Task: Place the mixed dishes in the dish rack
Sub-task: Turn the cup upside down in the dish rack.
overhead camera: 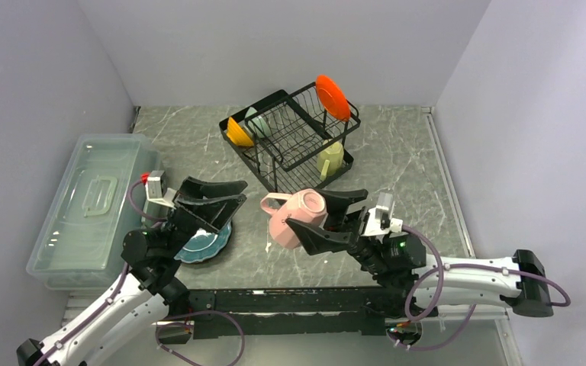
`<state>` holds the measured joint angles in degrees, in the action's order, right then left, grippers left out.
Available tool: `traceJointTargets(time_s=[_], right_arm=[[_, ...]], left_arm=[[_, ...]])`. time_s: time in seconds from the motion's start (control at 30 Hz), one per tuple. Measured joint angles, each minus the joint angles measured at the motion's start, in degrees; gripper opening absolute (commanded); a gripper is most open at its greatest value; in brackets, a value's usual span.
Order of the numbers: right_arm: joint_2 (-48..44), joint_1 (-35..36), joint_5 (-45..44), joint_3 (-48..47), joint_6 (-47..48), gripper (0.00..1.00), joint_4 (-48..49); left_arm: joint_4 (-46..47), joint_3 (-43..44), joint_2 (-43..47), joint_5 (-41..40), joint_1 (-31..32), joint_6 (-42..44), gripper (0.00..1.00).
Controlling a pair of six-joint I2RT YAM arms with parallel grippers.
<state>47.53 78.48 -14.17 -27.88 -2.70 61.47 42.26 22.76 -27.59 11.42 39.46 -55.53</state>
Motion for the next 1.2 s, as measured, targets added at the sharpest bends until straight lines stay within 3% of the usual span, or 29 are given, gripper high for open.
traceJointTargets(time_s=[0.33, 0.57, 0.73, 0.9, 1.2], right_arm=[[-9.70, 0.00, -8.76, 0.11, 4.70, 0.00, -25.42], [-12.11, -0.04, -17.31, 0.20, 7.93, 0.00, -37.64], [-7.93, -1.64, -20.37, 0.20, 8.98, 0.00, -41.09], [-2.86, -9.01, -18.21, 0.20, 8.09, 0.00, -43.45], [6.64, -19.06, -13.16, 0.20, 6.34, 0.00, -39.30]], left_arm=[[-16.74, 6.29, -1.01, -0.76, 0.00, 4.66, 0.69], [-31.34, 12.87, -2.21, -1.40, 0.00, 10.71, 0.70], [-40.76, 15.30, -3.26, -1.84, 0.00, 14.69, 0.71], [-49.07, 18.58, -4.55, -2.27, 0.00, 18.56, 0.72], [-58.31, 20.76, -3.48, -4.00, 0.00, 24.68, 0.79]])
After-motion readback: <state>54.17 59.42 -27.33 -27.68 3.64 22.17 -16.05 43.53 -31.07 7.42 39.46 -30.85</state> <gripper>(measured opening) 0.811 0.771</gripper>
